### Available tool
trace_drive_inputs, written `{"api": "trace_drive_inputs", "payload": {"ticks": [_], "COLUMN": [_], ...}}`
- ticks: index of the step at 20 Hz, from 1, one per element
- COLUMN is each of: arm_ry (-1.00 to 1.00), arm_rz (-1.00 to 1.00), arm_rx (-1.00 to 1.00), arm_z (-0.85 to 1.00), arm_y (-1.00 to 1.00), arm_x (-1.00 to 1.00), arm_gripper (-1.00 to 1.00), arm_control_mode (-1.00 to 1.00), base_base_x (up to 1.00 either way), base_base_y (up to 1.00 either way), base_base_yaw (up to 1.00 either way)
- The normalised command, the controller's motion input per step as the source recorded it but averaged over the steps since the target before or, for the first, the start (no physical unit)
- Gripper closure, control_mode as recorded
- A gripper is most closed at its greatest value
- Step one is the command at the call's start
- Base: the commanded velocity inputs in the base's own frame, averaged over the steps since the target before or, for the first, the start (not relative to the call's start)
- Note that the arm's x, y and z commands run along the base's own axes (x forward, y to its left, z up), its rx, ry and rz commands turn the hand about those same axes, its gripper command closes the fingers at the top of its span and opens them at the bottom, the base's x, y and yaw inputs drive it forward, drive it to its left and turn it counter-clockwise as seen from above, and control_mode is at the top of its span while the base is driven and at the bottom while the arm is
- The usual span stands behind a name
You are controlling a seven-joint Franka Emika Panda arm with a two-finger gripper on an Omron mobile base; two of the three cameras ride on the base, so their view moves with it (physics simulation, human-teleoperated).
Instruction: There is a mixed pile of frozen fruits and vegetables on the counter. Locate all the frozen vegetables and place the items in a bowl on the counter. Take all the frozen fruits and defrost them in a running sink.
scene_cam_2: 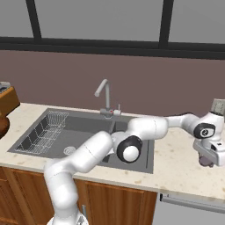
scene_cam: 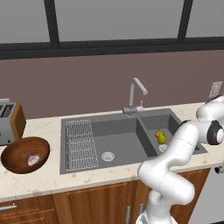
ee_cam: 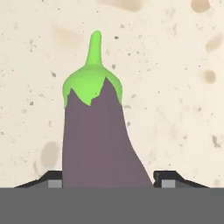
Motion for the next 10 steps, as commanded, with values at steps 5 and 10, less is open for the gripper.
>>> {"api": "trace_drive_inputs", "payload": {"ticks": [5, 10], "arm_ry": [-0.08, -0.17], "arm_rz": [0.00, 0.00], "arm_rx": [-0.04, -0.08], "arm_z": [0.22, 0.16], "arm_y": [0.36, 0.46], "arm_x": [-0.14, -0.18], "arm_gripper": [1.00, 1.00], "arm_control_mode": [-1.00, -1.00], "base_base_x": [0.00, 0.00], "base_base_y": [0.00, 0.00], "base_base_yaw": [0.00, 0.00]}}
